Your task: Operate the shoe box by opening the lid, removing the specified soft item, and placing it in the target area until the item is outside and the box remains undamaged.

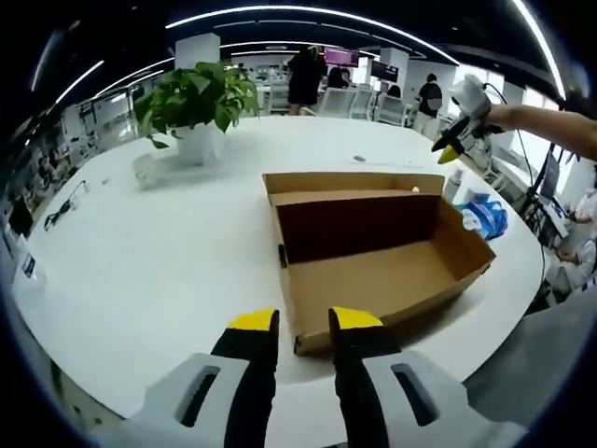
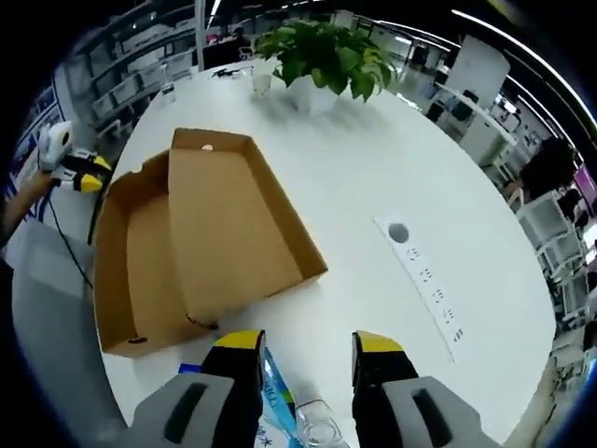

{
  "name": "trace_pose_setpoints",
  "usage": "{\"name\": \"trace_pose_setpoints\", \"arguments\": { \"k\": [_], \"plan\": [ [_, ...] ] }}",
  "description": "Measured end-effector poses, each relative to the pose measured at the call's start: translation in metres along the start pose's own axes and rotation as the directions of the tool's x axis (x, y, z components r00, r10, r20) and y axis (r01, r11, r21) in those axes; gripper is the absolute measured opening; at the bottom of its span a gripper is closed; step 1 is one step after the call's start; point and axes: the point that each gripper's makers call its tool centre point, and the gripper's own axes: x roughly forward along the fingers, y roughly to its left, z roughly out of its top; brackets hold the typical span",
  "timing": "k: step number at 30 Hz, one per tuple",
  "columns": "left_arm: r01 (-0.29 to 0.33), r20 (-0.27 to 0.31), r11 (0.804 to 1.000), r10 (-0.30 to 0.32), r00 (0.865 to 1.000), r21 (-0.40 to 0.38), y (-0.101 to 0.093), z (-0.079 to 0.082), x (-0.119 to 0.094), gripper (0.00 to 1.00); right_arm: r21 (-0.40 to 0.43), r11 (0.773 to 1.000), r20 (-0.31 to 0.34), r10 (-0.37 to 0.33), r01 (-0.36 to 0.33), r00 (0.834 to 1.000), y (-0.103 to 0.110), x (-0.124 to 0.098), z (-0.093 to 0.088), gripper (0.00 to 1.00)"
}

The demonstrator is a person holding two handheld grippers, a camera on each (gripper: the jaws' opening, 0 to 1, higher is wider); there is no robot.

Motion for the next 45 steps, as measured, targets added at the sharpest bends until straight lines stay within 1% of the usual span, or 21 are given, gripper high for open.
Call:
{"name": "trace_pose_setpoints", "arguments": {
  "k": [3, 6, 10, 12, 15, 17, 19, 22, 24, 26, 27, 28, 31, 33, 34, 35, 36, 37, 39, 43, 45],
  "plan": [
    [-0.002, -0.014, 1.0, 0.001, 1.0, -0.017, 0.0, -0.003, 0.005, 0.16, 0.108, 0.994, 0.051, -0.008, 0.002, 0.999, 0.001, 0.007, 0.006, 0.31],
    [-0.003, -0.019, 0.999, 0.002, 1.0, -0.04, 0.001, -0.004, 0.008, 0.11, 0.211, 0.978, 0.089, -0.009, -0.01, 0.996, 0.005, 0.015, 0.01, 0.3],
    [-0.007, -0.03, 0.998, 0.006, 1.0, -0.055, 0.001, -0.006, 0.011, 0.06, 0.307, 0.951, 0.13, -0.025, -0.017, 0.991, 0.008, 0.025, 0.013, 0.28],
    [-0.018, -0.038, 0.998, 0.016, 0.999, -0.059, 0.004, -0.006, 0.011, 0.03, 0.329, 0.944, 0.142, -0.037, -0.012, 0.989, 0.007, 0.028, 0.014, 0.24],
    [-0.034, -0.045, 0.997, 0.031, 0.999, -0.071, 0.008, -0.007, 0.011, 0.0, 0.383, 0.924, 0.141, -0.058, -0.001, 0.988, 0.008, 0.032, 0.011, 0.22],
    [-0.03, -0.045, 0.996, 0.026, 0.999, -0.087, 0.008, -0.006, 0.011, 0.0, 0.429, 0.903, 0.149, -0.064, -0.007, 0.987, 0.003, 0.039, 0.013, 0.22],
    [-0.032, -0.046, 0.996, 0.028, 0.999, -0.082, 0.009, -0.007, 0.012, 0.0, 0.5, 0.866, 0.154, -0.06, -0.025, 0.986, 0.005, 0.045, 0.012, 0.22],
    [-0.034, -0.045, 0.996, 0.03, 0.999, -0.08, 0.009, -0.007, 0.012, 0.0, 0.541, 0.841, 0.15, -0.071, -0.022, 0.986, 0.002, 0.052, 0.01, 0.22],
    [-0.033, -0.044, 0.996, 0.029, 0.999, -0.083, 0.01, -0.007, 0.013, 0.0, 0.593, 0.805, 0.14, -0.067, -0.029, 0.988, 0.003, 0.058, 0.008, 0.22],
    [-0.033, -0.042, 0.996, 0.029, 0.999, -0.086, 0.01, -0.008, 0.013, 0.0, 0.614, 0.789, 0.135, -0.069, -0.029, 0.988, 0.001, 0.064, 0.008, 0.22],
    [-0.033, -0.041, 0.996, 0.03, 0.999, -0.085, 0.01, -0.008, 0.013, 0.0, 0.635, 0.772, 0.133, -0.063, -0.037, 0.989, 0.002, 0.067, 0.007, 0.21],
    [-0.033, -0.042, 0.996, 0.03, 0.999, -0.084, 0.01, -0.008, 0.013, 0.0, 0.647, 0.761, 0.131, -0.06, -0.04, 0.989, 0.003, 0.07, 0.007, 0.2],
    [-0.036, -0.047, 0.997, 0.032, 0.998, -0.071, 0.01, -0.008, 0.013, 0.0, 0.671, 0.741, 0.121, -0.059, -0.038, 0.991, 0.006, 0.075, 0.004, 0.17],
    [-0.034, -0.049, 0.997, 0.031, 0.998, -0.074, 0.01, -0.009, 0.013, 0.0, 0.677, 0.735, 0.114, -0.051, -0.04, 0.992, 0.009, 0.077, 0.002, 0.14],
    [-0.031, -0.048, 0.996, 0.028, 0.998, -0.08, 0.01, -0.009, 0.013, 0.0, 0.675, 0.736, 0.115, -0.053, -0.039, 0.992, 0.01, 0.077, 0.001, 0.09],
    [-0.03, -0.047, 0.996, 0.026, 0.999, -0.085, 0.01, -0.009, 0.013, 0.0, 0.672, 0.738, 0.134, -0.037, -0.063, 0.99, 0.014, 0.077, 0.004, 0.03],
    [-0.029, -0.045, 0.996, 0.025, 0.999, -0.087, 0.01, -0.009, 0.013, 0.0, 0.676, 0.735, 0.129, -0.051, -0.051, 0.99, 0.013, 0.077, 0.004, 0.03],
    [-0.029, -0.043, 0.996, 0.025, 0.999, -0.089, 0.01, -0.009, 0.013, 0.0, 0.662, 0.749, 0.126, -0.064, -0.036, 0.99, 0.013, 0.076, 0.003, 0.02],
    [-0.031, -0.041, 0.996, 0.028, 0.999, -0.08, 0.009, -0.01, 0.014, 0.0, 0.662, 0.749, 0.13, -0.069, -0.035, 0.989, 0.015, 0.074, 0.004, 0.02],
    [-0.034, -0.043, 0.996, 0.03, 0.999, -0.078, 0.009, -0.009, 0.014, 0.0, 0.643, 0.766, 0.144, -0.092, -0.022, 0.985, 0.012, 0.068, 0.008, 0.0],
    [-0.033, -0.042, 0.996, 0.029, 0.999, -0.088, 0.009, -0.009, 0.014, 0.0, 0.619, 0.786, 0.151, -0.104, -0.013, 0.983, 0.009, 0.065, 0.011, 0.0]
  ]
}}
